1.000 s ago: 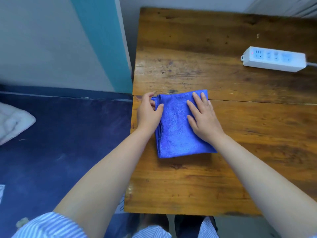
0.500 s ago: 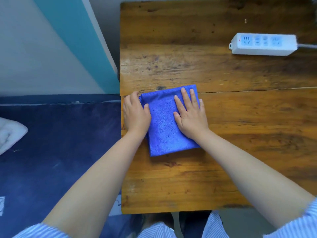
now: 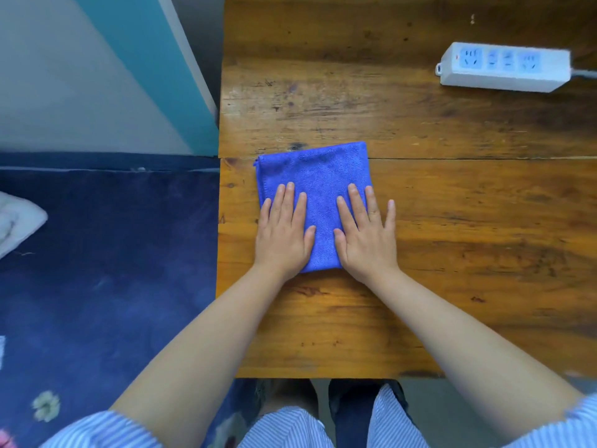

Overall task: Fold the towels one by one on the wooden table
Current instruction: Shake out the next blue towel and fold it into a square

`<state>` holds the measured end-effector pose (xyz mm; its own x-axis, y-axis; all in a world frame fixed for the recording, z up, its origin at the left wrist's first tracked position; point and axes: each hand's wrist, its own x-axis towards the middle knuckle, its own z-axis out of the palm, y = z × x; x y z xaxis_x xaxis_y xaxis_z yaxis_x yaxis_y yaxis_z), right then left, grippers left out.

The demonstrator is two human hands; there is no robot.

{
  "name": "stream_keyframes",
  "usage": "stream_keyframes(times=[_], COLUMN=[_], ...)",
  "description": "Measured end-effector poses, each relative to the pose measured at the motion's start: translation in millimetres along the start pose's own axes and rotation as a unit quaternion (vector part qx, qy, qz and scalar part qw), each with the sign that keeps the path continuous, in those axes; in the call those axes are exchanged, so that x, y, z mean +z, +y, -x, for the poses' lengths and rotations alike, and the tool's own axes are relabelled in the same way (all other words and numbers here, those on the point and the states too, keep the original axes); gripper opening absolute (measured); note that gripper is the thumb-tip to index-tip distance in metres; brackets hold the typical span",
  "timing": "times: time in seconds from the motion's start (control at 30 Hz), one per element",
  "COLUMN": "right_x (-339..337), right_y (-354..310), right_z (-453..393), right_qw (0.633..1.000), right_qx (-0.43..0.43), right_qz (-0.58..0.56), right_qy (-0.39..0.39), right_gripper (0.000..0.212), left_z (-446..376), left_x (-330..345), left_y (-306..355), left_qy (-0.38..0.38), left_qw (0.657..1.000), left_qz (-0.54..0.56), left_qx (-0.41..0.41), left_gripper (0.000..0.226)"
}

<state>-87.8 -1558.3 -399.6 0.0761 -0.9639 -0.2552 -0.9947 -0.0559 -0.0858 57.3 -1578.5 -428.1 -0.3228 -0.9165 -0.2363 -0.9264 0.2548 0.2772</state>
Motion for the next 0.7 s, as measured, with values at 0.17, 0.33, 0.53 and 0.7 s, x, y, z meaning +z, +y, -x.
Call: stream_keyframes(times=[0.17, 0.33, 0.53, 0.7], right_x=[6, -8, -8, -6], right_y=[15, 36, 45, 54], right_z=[-1, 18, 48, 32], right_qw=[0.993, 0.984, 0.977, 0.960], right_qx=[-0.034, -0.120, -0.200, -0.279], right_qz=[-0.105, -0.120, -0.073, -0.023], right_qy=[-0.050, -0.054, -0.007, 0.014], right_gripper=[0.053, 0.048, 0.051, 0.051], left_z=[0, 19, 59, 56], left_x=[-2, -20, -20, -23], left_y=[0, 0, 6, 11], left_qy=[-0.017, 0.007, 0.060, 0.031], left_qw=[1.000, 0.999, 0.983, 0.991], left_qz=[-0.024, -0.022, -0.050, -0.054], left_qx=[-0.001, 0.045, 0.167, 0.119], left_gripper=[0.061, 0.058, 0.040, 0.055])
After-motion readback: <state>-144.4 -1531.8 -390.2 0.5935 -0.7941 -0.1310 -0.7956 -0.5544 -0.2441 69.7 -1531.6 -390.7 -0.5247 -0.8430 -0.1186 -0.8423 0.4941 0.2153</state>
